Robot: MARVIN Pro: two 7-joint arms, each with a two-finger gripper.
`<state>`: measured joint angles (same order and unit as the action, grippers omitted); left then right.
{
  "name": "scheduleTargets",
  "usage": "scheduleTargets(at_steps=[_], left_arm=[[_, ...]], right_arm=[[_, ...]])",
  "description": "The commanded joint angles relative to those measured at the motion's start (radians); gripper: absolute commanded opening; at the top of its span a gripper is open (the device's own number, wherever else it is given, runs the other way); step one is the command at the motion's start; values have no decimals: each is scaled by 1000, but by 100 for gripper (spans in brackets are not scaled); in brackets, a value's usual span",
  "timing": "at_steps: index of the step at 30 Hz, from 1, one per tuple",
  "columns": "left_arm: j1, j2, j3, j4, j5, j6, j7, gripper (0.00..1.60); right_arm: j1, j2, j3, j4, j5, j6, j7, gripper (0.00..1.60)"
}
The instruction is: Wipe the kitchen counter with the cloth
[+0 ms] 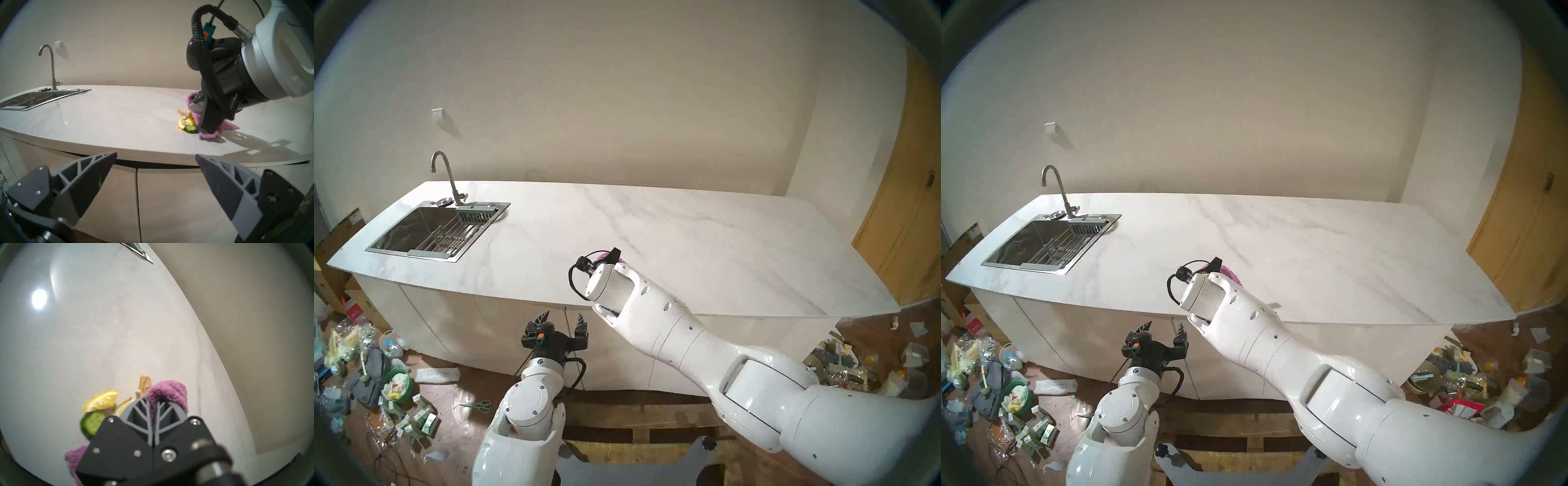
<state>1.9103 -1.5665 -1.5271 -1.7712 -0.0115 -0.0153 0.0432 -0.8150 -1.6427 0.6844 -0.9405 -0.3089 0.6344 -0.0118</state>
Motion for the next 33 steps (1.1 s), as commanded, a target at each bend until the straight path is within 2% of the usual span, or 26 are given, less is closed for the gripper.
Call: scheduleTargets(at_steps=[1, 4, 7, 14, 23, 32, 33], left_arm=[[-6, 1, 2, -27, -1, -7, -4, 160], [-6, 1, 2, -27, -1, -7, -4, 160], [-6, 1, 2, -27, -1, -7, -5, 160], [-6, 1, 2, -27, -2, -6, -5, 160], [-6, 1, 2, -27, -1, -7, -4, 160], [-7, 1, 2, -26, -1, -7, -4, 160], [-7, 1, 2, -25, -1, -7, -4, 160]], right_arm=[[54, 84, 20, -94, -31, -23, -22, 0], [48, 109, 34, -125, -24, -21, -11, 0], [40, 154, 21, -163, -38, -30, 4, 0], [10, 237, -22, -253, -24, -95, 125, 0], [15, 336, -67, -376, -11, -154, 296, 0], [39, 410, -66, -478, -7, -180, 383, 0], [46, 424, -68, -499, -4, -190, 413, 0]])
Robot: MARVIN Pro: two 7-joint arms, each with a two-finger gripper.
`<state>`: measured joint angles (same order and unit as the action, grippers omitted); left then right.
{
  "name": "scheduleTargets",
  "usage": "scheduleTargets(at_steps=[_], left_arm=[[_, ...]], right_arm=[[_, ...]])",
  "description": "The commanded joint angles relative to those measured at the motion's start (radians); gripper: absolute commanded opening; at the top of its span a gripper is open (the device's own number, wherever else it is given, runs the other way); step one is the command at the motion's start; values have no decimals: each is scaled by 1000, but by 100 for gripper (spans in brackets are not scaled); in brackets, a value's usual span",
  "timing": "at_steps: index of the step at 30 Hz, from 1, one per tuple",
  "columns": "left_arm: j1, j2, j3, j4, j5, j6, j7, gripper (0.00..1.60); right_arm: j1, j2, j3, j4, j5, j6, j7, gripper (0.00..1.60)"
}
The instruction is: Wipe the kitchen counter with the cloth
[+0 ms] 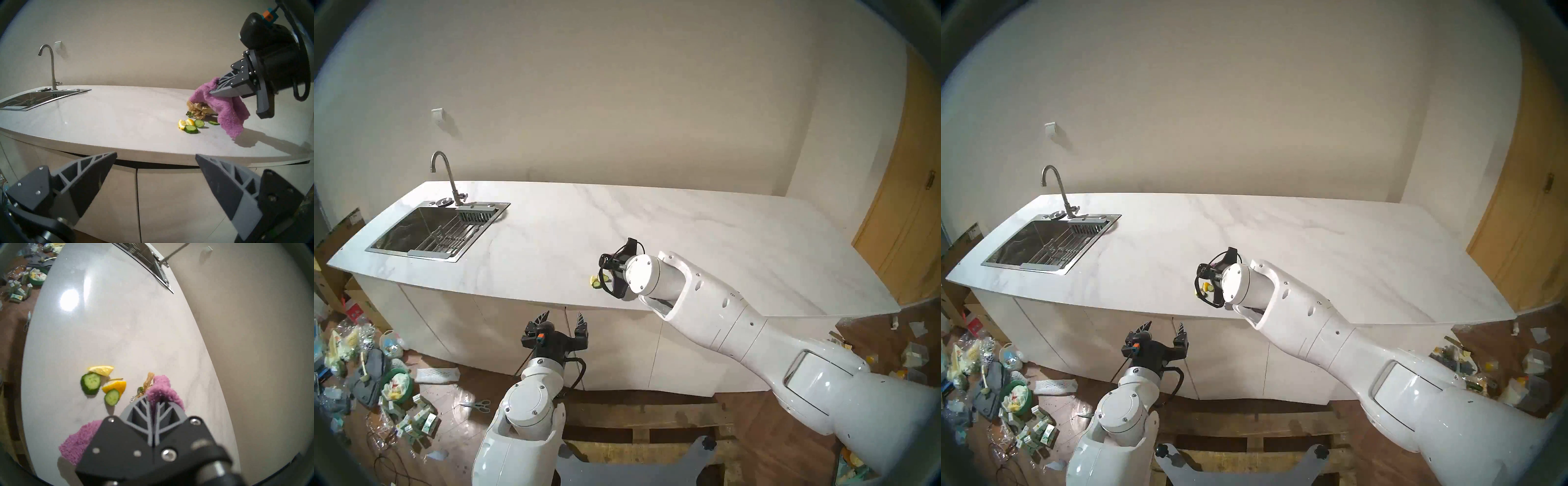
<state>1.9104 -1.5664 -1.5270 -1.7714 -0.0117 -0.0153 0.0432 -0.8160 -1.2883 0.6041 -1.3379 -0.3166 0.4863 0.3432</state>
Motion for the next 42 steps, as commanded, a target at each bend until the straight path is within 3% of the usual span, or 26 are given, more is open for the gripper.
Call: scheduleTargets(at_steps=[1, 4, 10, 11, 16, 19, 22, 24, 25, 27, 29, 34, 42], left_arm=[[-7, 1, 2, -25, -1, -7, -4, 160], [-7, 1, 2, -26, -1, -7, -4, 160], [-5, 2, 2, -29, -2, -6, -5, 160], [-5, 2, 2, -29, -2, -6, -5, 160], [-5, 2, 2, -30, -2, -6, -6, 160], [-4, 2, 2, -31, -3, -5, -7, 160], [-4, 2, 2, -31, -3, -5, -6, 160], [-3, 3, 2, -32, -3, -4, -7, 160], [-3, 3, 2, -32, -3, -5, -7, 160], [-4, 3, 2, -31, -3, -5, -7, 160], [-3, 3, 2, -32, -3, -5, -7, 160], [-4, 2, 2, -31, -3, -5, -6, 160], [-5, 2, 2, -30, -3, -6, -6, 160]], right_arm=[[45, 78, 16, -118, 6, -47, 63, 0], [41, 88, 26, -143, 3, -47, 54, 0], [-20, 118, 68, -218, -13, -24, -49, 0], [-59, 103, 113, -232, -39, -17, -88, 0], [-90, 66, 165, -219, -70, -28, -153, 0], [-86, 82, 143, -223, -56, -47, -196, 0], [-112, 57, 184, -214, -68, -58, -243, 0], [-79, 90, 150, -217, -49, -53, -181, 0], [-101, 85, 168, -218, -39, -70, -215, 0], [-116, 65, 187, -204, -48, -69, -276, 0], [-101, 75, 181, -198, -44, -59, -239, 0], [-122, 37, 234, -135, -50, -38, -342, 0], [-120, 64, 314, -28, -10, -71, -404, 0]])
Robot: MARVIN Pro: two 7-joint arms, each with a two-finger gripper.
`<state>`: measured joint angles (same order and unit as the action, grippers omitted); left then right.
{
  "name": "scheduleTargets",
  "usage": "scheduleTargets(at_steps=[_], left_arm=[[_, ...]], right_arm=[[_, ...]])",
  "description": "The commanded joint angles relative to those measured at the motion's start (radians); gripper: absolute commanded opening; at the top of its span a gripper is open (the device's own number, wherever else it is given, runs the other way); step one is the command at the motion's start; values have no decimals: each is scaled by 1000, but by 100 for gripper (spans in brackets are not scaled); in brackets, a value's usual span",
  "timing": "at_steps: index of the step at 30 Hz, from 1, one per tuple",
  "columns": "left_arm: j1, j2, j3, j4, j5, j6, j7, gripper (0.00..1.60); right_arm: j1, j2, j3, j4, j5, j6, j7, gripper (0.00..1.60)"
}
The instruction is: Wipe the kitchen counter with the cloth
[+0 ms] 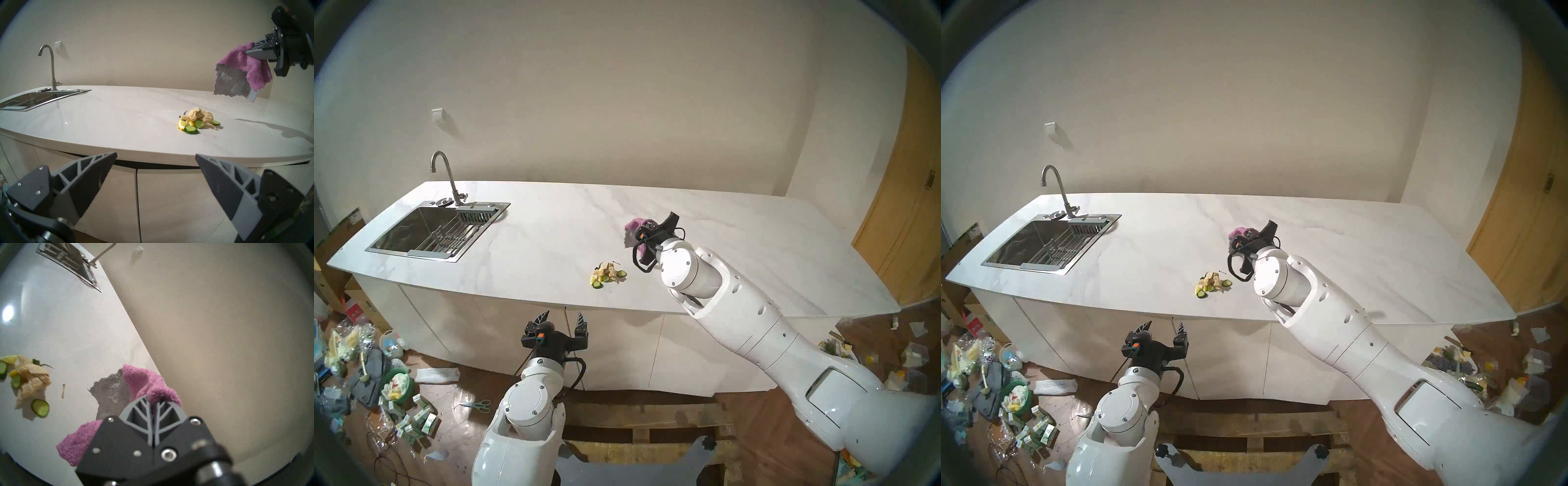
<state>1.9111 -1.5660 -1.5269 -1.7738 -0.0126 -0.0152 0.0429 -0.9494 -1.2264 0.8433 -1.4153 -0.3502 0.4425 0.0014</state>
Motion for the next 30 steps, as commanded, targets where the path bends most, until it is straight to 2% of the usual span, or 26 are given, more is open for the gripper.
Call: scheduleTargets(at_steps=[1, 6, 7, 11, 16, 20, 21, 22, 25, 26, 28, 29, 30], left_arm=[[-5, 2, 2, -27, -2, -6, -5, 160], [-6, 2, 2, -27, -2, -6, -5, 160], [-6, 2, 2, -26, -1, -6, -5, 160], [-6, 2, 2, -27, -2, -6, -5, 160], [-5, 2, 2, -28, -2, -5, -6, 160], [-4, 2, 2, -29, -2, -5, -6, 160], [-4, 2, 2, -29, -2, -5, -6, 160], [-4, 2, 2, -29, -2, -5, -6, 160], [-4, 3, 2, -29, -3, -5, -6, 160], [-4, 3, 2, -29, -3, -5, -6, 160], [-4, 3, 2, -29, -3, -5, -6, 160], [-4, 3, 2, -29, -3, -5, -6, 160], [-4, 2, 2, -29, -2, -5, -6, 160]], right_arm=[[11, 5, 86, 60, 28, -28, -72, 0], [29, 20, 116, 138, 17, -27, -102, 0], [41, 22, 124, 169, 9, 9, -104, 0], [50, 44, 135, 204, 24, -10, -76, 0], [47, 49, 145, 258, 18, -41, -100, 0], [52, 56, 150, 267, 32, -44, -65, 0], [53, 55, 152, 268, 35, -33, -57, 0], [64, 51, 146, 279, 32, 16, -35, 0], [74, 40, 154, 321, 52, -1, -12, 0], [81, 49, 144, 324, 56, 5, 29, 0], [79, 49, 150, 323, 70, 7, 49, 0], [76, 58, 150, 311, 76, 9, 71, 160], [70, 63, 155, 295, 82, 14, 80, 160]])
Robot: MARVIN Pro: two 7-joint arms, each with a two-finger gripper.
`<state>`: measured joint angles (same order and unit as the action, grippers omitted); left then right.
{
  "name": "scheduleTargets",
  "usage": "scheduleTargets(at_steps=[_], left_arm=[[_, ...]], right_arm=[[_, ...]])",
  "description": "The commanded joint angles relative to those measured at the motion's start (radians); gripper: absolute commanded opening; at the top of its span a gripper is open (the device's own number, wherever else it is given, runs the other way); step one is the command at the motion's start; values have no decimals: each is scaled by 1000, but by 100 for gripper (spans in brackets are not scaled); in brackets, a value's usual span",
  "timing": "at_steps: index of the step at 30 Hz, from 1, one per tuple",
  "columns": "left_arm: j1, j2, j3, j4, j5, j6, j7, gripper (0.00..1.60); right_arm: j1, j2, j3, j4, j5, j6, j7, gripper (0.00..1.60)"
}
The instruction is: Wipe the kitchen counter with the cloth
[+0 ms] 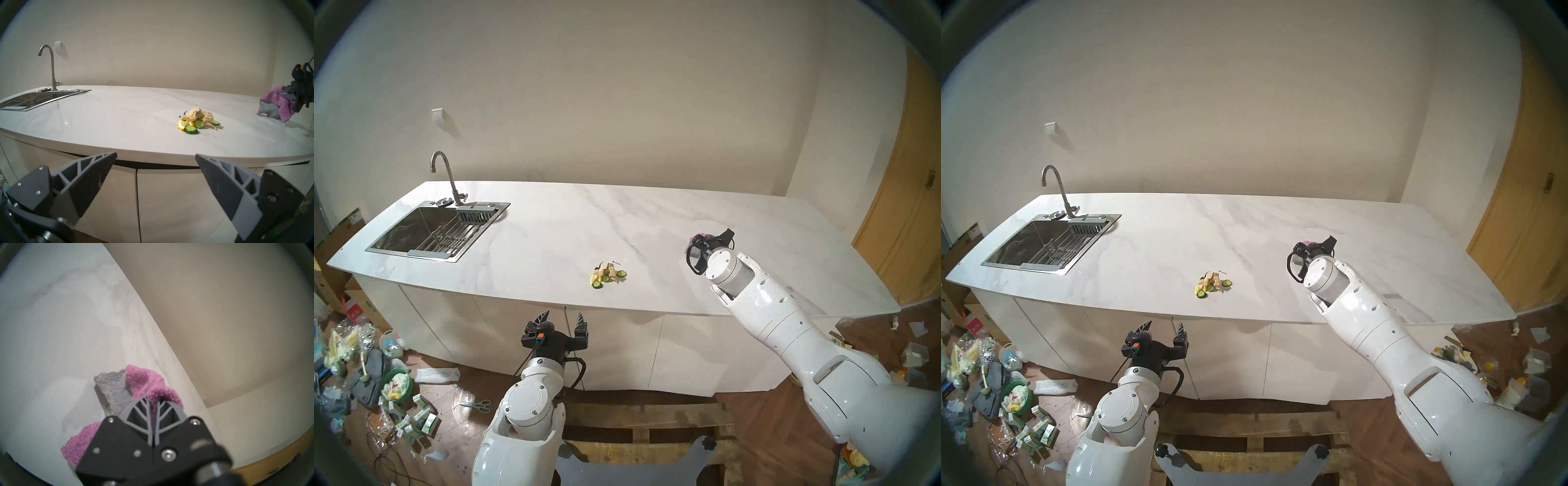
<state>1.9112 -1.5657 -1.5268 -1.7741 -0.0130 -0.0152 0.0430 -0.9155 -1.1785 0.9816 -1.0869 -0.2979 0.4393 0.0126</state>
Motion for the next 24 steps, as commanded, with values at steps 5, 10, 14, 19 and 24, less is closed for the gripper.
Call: scheduleTargets(at_steps=[5, 10, 14, 19, 24], left_arm=[[-6, 2, 2, -26, -1, -6, -5, 160], [-8, 1, 2, -23, -1, -6, -3, 160], [-9, 1, 2, -20, 0, -7, -2, 160], [-9, 0, 2, -19, 0, -7, -2, 160], [-10, 0, 2, -19, 0, -7, -2, 160]], right_arm=[[49, 80, 5, -94, 28, 5, 171, 160], [57, 140, 16, -151, 27, 8, 253, 160], [34, 191, 87, -211, 49, 27, 330, 160], [1, 240, 188, -243, 155, 69, 405, 160], [-30, 247, 278, -240, 285, 97, 362, 160]])
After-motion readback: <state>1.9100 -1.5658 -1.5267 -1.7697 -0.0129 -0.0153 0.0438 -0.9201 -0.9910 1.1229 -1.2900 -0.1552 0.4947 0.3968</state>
